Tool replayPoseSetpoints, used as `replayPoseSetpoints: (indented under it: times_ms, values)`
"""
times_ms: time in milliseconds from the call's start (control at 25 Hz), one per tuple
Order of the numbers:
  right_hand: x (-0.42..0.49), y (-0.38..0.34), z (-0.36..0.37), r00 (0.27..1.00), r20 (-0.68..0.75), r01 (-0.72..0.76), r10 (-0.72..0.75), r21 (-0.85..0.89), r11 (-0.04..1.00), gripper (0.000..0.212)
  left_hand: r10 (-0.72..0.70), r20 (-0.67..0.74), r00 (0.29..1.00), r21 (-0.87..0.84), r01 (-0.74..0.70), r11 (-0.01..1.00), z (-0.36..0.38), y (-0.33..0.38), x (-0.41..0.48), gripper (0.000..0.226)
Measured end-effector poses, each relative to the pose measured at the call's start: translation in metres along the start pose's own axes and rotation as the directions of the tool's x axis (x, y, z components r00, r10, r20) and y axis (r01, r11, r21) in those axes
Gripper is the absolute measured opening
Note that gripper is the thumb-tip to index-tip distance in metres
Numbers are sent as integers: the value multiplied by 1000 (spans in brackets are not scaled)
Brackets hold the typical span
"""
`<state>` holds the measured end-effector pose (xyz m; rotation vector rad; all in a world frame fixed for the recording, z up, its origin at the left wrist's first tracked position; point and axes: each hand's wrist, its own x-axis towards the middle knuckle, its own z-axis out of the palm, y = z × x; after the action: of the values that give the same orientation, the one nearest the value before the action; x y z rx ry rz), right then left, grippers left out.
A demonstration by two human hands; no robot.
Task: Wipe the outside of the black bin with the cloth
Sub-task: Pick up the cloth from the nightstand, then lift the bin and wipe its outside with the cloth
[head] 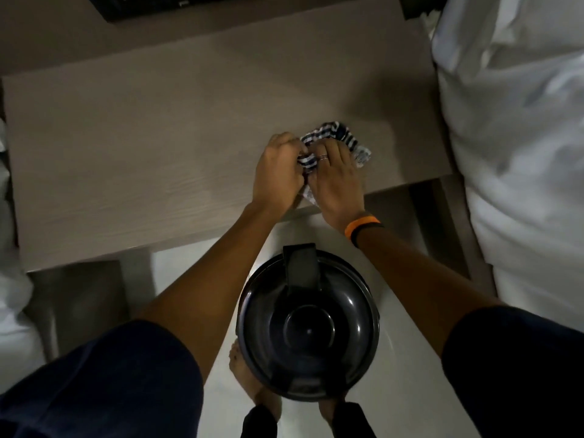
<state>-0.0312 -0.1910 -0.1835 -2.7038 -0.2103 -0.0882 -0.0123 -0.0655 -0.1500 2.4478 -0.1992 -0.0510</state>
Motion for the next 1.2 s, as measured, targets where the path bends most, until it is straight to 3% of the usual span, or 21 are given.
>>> replayPoseSetpoints:
  times_ms: [80,200,320,440,520,720,840,960,1040,1120,1200]
  values:
    - [-16,-4,-18,999,-11,-31,33,120,992,36,42,13,999,-55,-41,998,-10,8,-17,39]
    - [-79,-7,-52,981,14,-186,192,313,931,37,38,28,999,-235,-30,972,-18,34,-91,63]
    - [-158,-4,-78,922,66,-367,382,466,805,39,-48,200,979,-195,88,977,2,51,-202,80]
    - [-241,8,-82,777,154,-526,610,692,495,31,10,482,876,158,-99,982,62,45,-301,117]
    - [-282,20,-72,676,238,-563,697,777,281,29,-95,573,814,366,-150,918,99,40,-331,137]
    - [-343,50,-46,460,370,-486,807,865,-119,26,-196,450,871,518,-76,852,129,48,-345,139]
    - [-347,57,-50,395,395,-371,829,895,-250,29,-319,399,859,472,106,875,106,39,-334,151]
    - [-342,55,-52,408,369,-312,835,916,-252,25,-425,310,851,329,323,887,66,17,-313,152]
    - [-338,37,-39,482,360,-390,799,905,-172,19,-505,266,821,193,468,862,41,7,-301,151]
    - [-330,-1,-14,675,322,-538,664,830,145,25,-548,260,795,81,547,833,29,-2,-298,150]
    - [-317,-48,28,880,270,-456,391,716,529,44,-539,241,807,5,554,832,29,-11,-300,148]
